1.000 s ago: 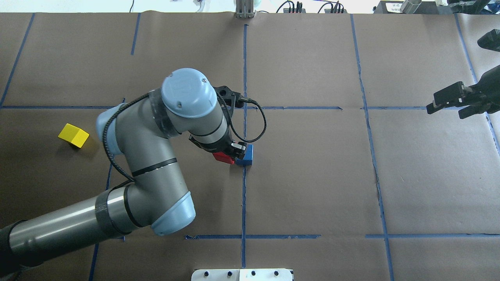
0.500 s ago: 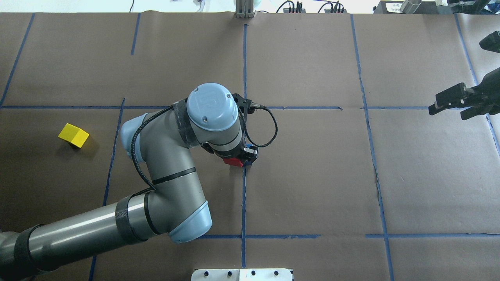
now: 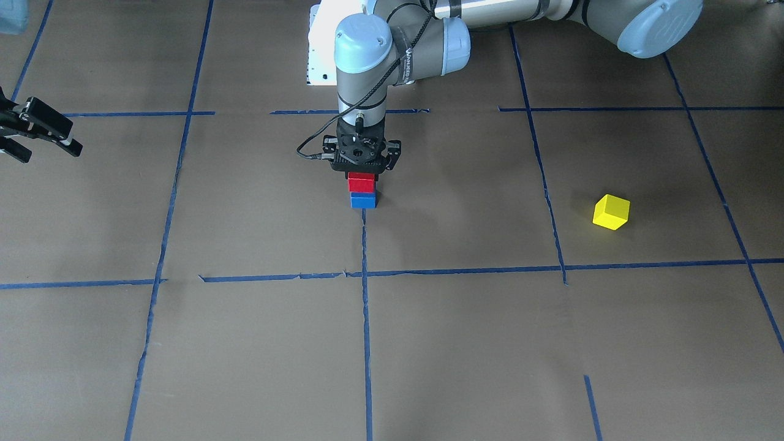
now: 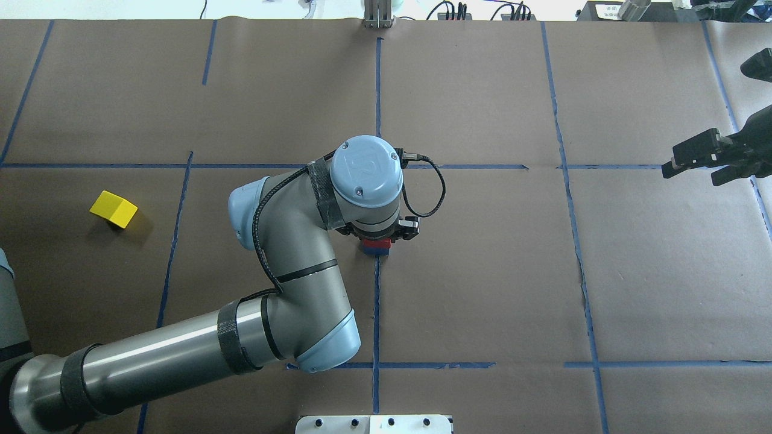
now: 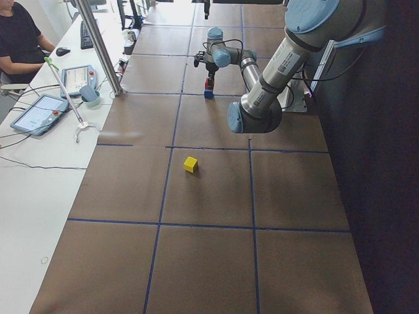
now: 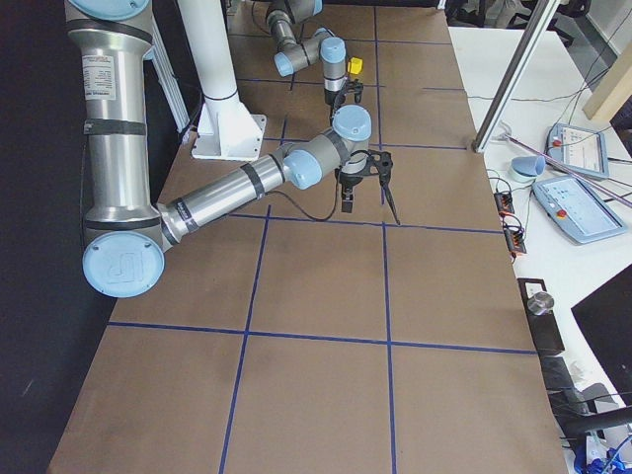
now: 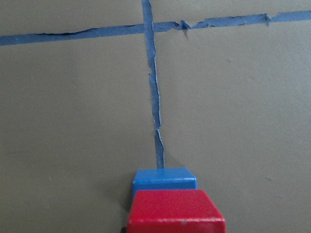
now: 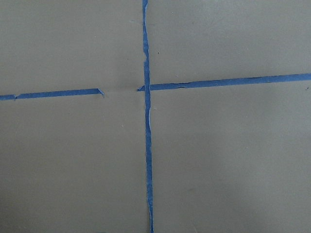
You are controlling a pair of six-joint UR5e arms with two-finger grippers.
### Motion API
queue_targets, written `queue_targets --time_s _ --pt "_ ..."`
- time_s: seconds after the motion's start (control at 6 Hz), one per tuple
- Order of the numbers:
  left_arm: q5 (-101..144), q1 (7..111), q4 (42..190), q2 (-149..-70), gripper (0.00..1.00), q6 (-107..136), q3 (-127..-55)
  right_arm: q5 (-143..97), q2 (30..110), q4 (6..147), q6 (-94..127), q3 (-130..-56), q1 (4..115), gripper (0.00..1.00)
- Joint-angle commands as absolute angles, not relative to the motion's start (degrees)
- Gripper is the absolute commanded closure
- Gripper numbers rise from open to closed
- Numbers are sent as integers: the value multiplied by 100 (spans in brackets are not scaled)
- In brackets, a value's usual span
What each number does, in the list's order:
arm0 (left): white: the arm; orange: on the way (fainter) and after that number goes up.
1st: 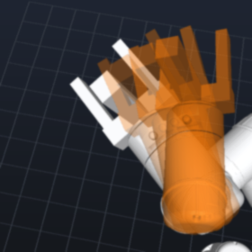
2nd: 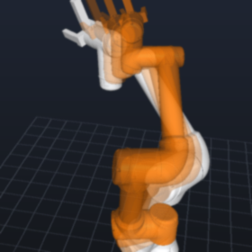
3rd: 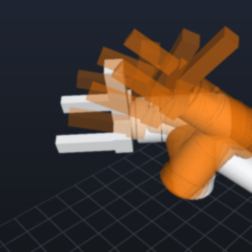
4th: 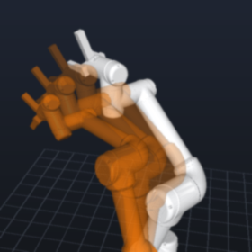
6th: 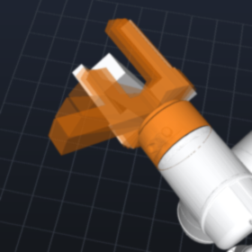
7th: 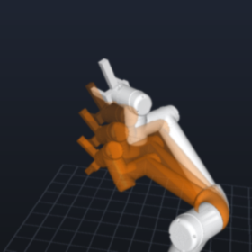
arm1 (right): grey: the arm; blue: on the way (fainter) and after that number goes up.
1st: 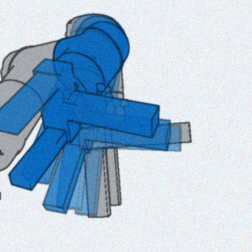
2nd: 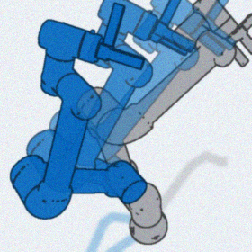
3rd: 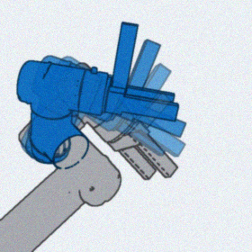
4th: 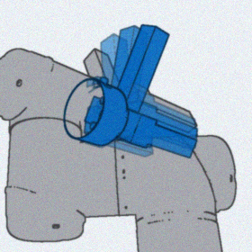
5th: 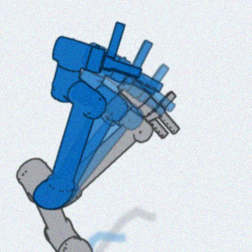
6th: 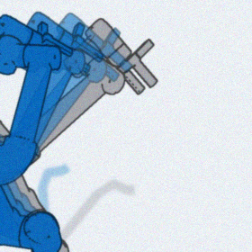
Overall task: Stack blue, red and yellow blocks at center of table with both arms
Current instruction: 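Carry the red block over the blue block and set it on top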
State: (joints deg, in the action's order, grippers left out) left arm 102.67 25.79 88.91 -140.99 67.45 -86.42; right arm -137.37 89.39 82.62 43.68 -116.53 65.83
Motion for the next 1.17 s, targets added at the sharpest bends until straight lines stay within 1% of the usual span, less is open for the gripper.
queue_targets --time_s 0.0,1.0 --pt "10151 2531 8886 -14071 99 6768 -8622 -13737 8938 8262 4368 -11646 6583 0" --pt "10038 2522 8982 -14080 98 6891 -8622 -13737 8930 8262 4377 -11646 6583 0"
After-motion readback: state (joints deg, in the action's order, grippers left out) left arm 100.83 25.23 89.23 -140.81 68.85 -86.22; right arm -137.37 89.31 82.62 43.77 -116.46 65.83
